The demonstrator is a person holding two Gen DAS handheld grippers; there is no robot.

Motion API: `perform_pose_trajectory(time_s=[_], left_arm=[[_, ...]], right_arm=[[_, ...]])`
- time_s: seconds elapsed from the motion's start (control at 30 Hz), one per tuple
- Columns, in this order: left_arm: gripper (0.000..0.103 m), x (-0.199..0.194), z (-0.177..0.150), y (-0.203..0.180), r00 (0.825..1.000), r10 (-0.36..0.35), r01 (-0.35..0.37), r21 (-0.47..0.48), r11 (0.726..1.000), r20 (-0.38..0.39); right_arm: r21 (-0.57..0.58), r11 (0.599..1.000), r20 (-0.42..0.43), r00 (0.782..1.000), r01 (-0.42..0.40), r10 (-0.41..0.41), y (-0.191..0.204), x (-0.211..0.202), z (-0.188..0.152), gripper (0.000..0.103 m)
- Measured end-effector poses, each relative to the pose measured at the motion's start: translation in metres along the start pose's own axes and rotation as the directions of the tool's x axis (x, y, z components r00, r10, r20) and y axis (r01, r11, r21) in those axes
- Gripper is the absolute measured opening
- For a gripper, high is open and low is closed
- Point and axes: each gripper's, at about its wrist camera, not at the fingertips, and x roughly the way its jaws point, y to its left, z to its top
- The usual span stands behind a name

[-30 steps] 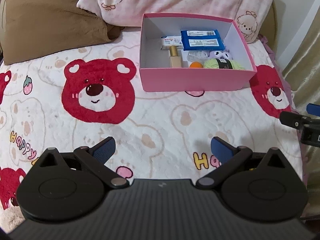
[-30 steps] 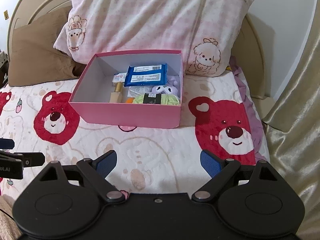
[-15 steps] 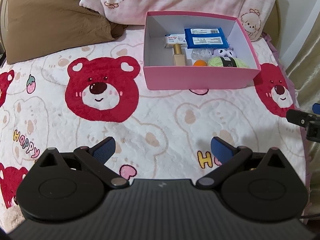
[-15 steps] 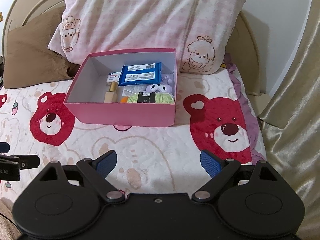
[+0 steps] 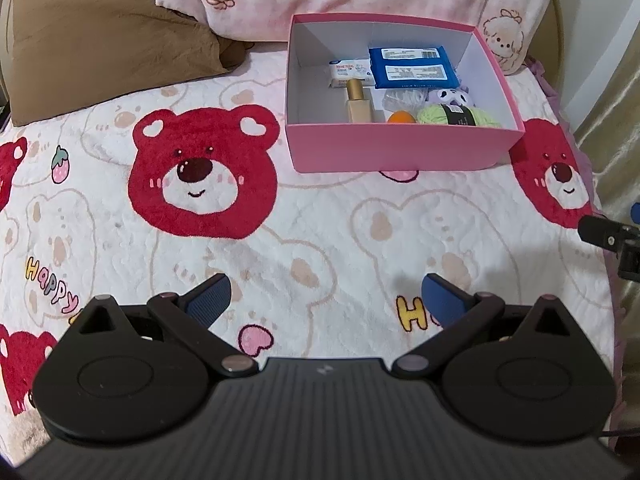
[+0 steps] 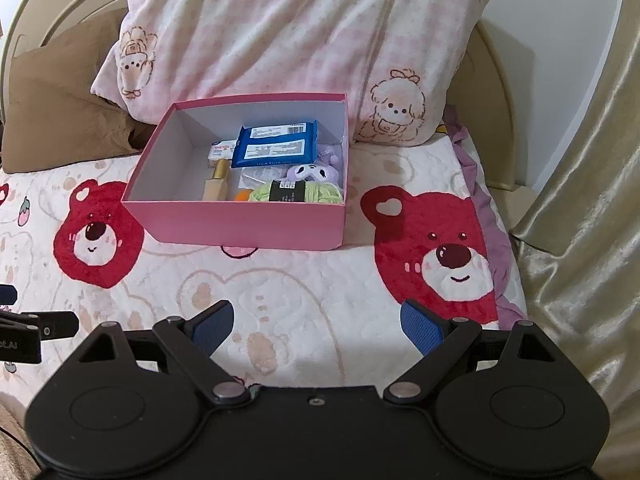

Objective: Organize objects

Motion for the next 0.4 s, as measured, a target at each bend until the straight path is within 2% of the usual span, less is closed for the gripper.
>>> perform_pose_trajectory(time_s=[0.4], left_arm=[[0.103,0.0006,0.0011,0.0013,1.0,0.003,-0.003,0.001,1.0,-0.005]], right_arm=[[-0.014,1.0,-0.008,1.0,0.01,-0.01,0.0013,0.0013,0.0003,0.093]])
